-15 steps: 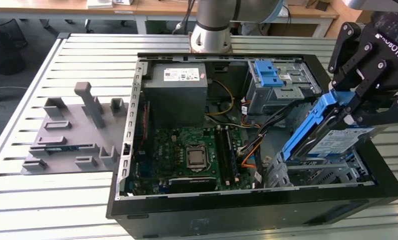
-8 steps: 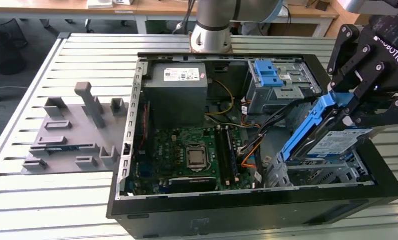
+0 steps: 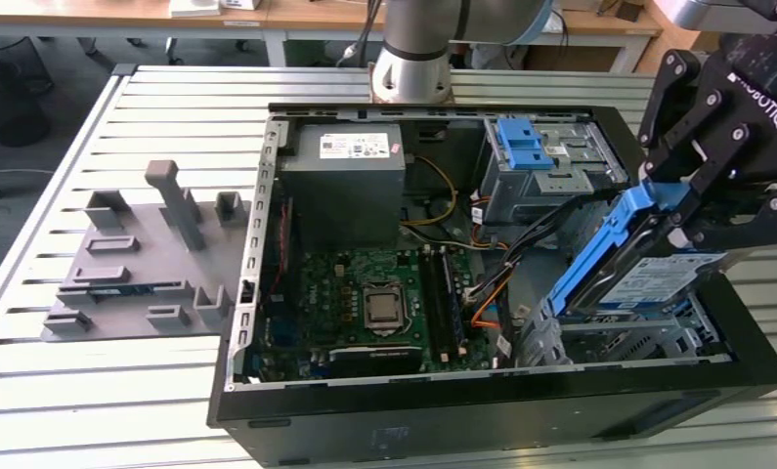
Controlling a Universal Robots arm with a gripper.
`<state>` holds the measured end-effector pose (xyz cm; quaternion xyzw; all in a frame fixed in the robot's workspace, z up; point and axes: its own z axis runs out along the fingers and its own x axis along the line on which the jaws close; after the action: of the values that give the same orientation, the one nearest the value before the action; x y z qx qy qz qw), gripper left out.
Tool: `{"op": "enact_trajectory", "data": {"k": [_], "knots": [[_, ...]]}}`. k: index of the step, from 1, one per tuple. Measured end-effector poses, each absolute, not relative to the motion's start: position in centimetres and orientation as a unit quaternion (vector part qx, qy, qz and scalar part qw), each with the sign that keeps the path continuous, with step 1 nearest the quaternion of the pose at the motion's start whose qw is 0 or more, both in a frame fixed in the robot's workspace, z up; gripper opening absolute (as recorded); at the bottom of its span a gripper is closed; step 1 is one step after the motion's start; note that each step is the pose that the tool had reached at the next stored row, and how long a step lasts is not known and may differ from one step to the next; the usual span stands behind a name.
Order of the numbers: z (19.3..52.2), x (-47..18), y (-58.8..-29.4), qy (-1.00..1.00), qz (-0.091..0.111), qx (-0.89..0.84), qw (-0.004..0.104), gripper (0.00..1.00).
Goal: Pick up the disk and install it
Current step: 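Insert the disk into the insertion slot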
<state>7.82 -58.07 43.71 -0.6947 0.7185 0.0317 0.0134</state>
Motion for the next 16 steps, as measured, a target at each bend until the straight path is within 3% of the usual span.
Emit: {"op": "enact_trajectory", "data": {"k": [16], "knots": [[43.13, 7.82, -58.07, 0.718, 0.032, -0.695, 0.013, 0.36]]}}
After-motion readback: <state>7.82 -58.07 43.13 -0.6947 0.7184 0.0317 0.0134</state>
